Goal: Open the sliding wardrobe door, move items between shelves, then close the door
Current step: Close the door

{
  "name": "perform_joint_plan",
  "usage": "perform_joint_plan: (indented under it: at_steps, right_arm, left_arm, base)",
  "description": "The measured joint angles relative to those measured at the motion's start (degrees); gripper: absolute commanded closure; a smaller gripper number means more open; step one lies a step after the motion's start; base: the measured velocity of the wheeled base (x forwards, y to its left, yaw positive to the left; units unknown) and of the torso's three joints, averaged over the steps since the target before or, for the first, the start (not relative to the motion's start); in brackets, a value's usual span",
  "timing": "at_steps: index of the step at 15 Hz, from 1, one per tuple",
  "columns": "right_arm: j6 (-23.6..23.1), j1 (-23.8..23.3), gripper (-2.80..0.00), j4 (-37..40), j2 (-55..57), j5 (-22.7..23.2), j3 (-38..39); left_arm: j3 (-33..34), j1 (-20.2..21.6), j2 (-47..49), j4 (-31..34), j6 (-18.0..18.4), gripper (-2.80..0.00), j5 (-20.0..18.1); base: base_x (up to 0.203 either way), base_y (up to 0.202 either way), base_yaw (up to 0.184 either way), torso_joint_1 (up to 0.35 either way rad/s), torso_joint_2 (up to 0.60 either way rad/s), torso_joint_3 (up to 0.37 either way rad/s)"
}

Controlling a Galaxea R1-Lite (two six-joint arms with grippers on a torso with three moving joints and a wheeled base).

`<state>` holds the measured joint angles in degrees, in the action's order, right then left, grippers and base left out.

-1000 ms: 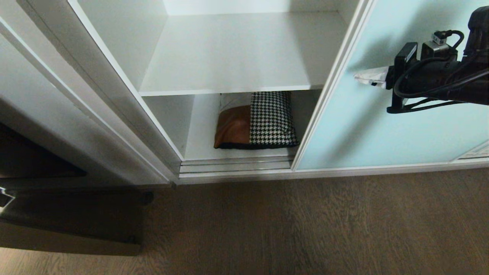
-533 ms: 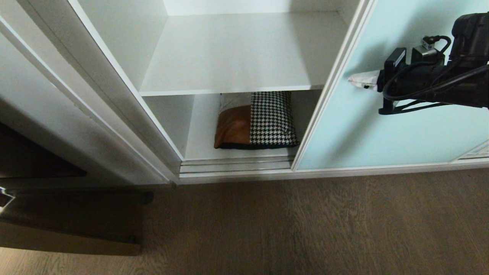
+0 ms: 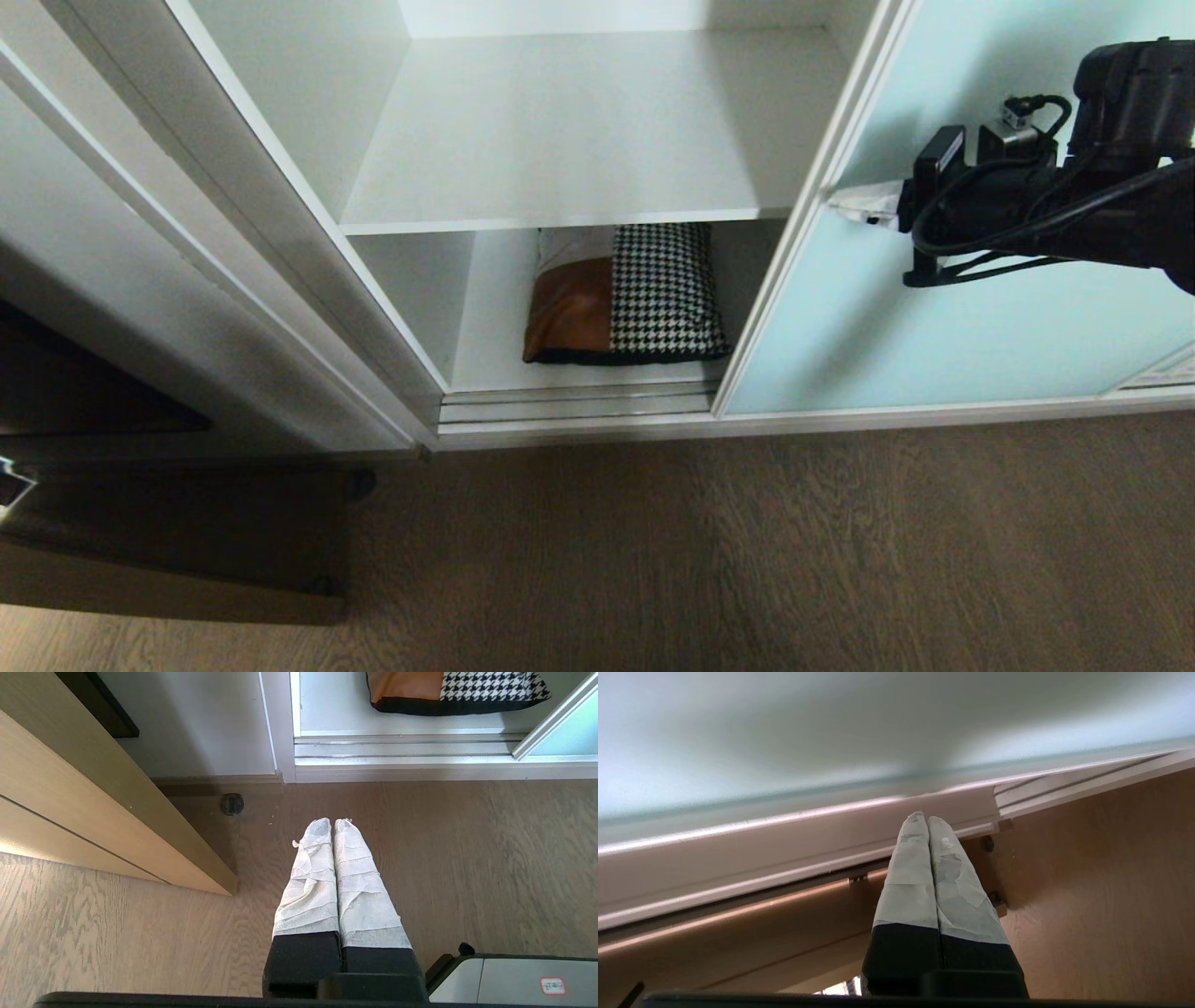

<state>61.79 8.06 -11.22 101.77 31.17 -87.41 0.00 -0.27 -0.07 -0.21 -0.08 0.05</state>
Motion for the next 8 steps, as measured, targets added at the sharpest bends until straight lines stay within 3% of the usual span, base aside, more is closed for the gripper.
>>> perform_joint_plan:
  at_steps: [8]
  right_arm:
    - [0.00,2.40,0.00,-1.20,0.29,-2.65,-0.05]
  left_arm:
    - [0.00,0.00,0.00,-0.01,0.02,0.00,0.02]
  base:
    - [0.000,0.000,0.000,0.000,0.00,0.000]
